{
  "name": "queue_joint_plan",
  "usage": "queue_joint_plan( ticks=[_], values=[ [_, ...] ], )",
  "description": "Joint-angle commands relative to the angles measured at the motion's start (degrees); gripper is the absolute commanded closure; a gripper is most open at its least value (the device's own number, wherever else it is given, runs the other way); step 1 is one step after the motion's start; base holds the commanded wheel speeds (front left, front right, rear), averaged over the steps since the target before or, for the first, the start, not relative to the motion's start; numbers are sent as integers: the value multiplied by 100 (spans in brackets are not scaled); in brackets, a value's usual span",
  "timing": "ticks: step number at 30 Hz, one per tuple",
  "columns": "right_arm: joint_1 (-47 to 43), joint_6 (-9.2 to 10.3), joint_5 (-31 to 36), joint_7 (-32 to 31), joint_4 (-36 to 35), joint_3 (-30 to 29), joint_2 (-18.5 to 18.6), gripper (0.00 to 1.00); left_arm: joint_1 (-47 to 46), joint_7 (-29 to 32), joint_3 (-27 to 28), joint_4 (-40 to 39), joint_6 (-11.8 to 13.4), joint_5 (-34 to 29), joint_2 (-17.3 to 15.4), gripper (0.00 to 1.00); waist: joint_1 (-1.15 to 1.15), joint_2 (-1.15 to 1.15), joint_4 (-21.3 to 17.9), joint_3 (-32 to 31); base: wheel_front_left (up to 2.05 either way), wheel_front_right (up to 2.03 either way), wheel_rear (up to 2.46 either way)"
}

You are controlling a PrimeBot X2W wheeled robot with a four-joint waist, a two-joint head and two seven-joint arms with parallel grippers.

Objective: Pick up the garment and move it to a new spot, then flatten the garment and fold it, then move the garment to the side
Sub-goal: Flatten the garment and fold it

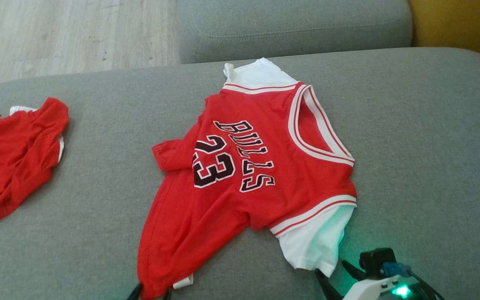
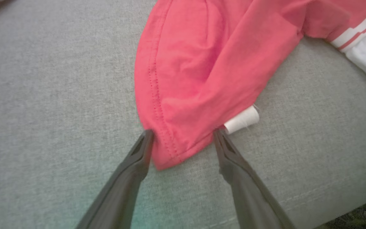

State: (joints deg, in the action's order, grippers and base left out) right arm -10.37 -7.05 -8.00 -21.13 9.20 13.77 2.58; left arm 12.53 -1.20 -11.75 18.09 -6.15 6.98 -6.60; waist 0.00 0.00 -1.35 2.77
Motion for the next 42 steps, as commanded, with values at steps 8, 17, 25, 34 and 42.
queue_joint_plan(
  ticks=[8, 17, 25, 34, 42],
  values=[
    [408, -44, 14, 47, 38, 186, 30, 0, -382, -143, -31, 86, -51, -42, -9, 0, 0, 0, 15, 87, 0, 0, 0],
    [712, -44, -290, 168, 596, 304, 30, 100, -660, -213, -202, 785, -71, -41, -50, 100, 0, 0, -60, 86, 0, 0, 0],
    [826, -44, -1404, 741, -60, -222, 30, 100, -740, -695, 84, 710, 14, 262, -96, 100, 0, 0, -159, -24, 0, 0, 0],
    [908, -44, -3180, 227, -3209, -1339, 30, 100, -495, -240, 906, -2751, 195, 948, -460, 100, 0, 0, -370, -122, 0, 0, 0],
    [2779, -44, -3729, -1232, -4872, -2221, 40, 100, -1737, 1560, 1456, -5651, 79, 1496, -1512, 100, 0, 0, -588, 224, 0, 0, 0]
  ],
)
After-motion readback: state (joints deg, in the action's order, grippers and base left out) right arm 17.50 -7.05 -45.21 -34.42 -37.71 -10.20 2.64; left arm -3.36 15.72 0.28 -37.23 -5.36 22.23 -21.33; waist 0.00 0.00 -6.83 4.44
